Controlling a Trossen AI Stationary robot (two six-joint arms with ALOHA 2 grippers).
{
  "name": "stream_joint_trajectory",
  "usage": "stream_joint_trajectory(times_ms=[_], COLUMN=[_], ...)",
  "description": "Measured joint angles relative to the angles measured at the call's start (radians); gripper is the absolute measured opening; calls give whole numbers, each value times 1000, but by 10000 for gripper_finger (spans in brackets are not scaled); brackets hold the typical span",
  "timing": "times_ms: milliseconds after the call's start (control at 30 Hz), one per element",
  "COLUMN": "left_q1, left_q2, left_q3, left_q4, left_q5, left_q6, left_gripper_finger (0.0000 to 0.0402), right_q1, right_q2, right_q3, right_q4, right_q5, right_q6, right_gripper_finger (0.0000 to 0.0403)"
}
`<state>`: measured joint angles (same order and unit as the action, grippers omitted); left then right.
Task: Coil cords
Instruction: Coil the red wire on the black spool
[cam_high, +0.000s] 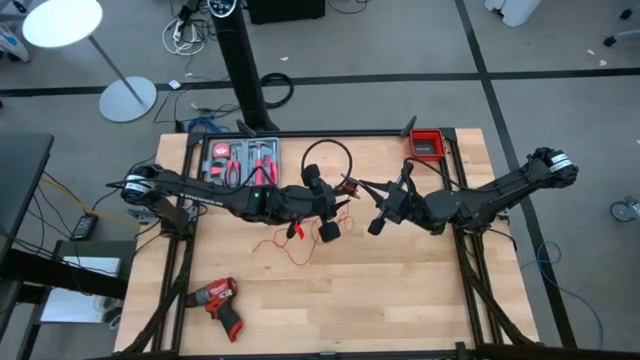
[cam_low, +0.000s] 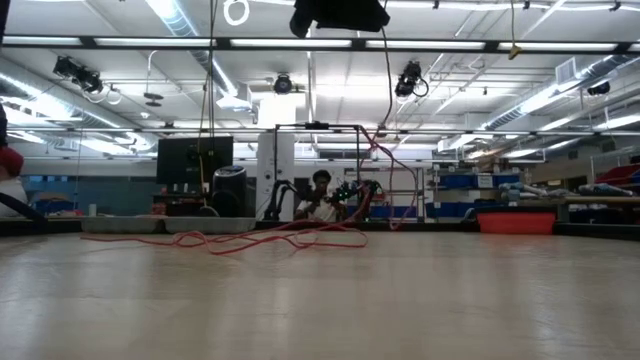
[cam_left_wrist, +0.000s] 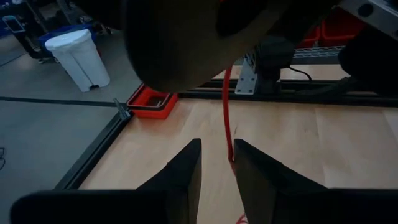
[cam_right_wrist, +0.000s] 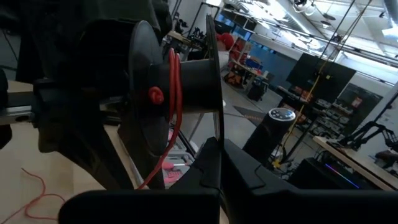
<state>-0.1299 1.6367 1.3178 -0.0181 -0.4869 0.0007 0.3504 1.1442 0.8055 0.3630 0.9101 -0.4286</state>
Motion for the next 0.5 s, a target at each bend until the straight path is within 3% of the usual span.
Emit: stream_joint_trajectory(times_ms=[200,400,500], left_q1=[0,-1,-6], left_q2=[0,-1,-12], left_q3=[0,0,0], left_q4=[-9,-55,-124], left_q5=[-1,0,-53], left_q6=[50,59,75], left_gripper_finger=[12,2,1], right_q1=[-1,-8,-4], right_q2=[4,4,4], right_q3=[0,0,0], right_q4=[-1,-14,-36], right_q5=[-5,14,30], right_q6=[-2,-15,-27], right_gripper_finger=[0,0,0])
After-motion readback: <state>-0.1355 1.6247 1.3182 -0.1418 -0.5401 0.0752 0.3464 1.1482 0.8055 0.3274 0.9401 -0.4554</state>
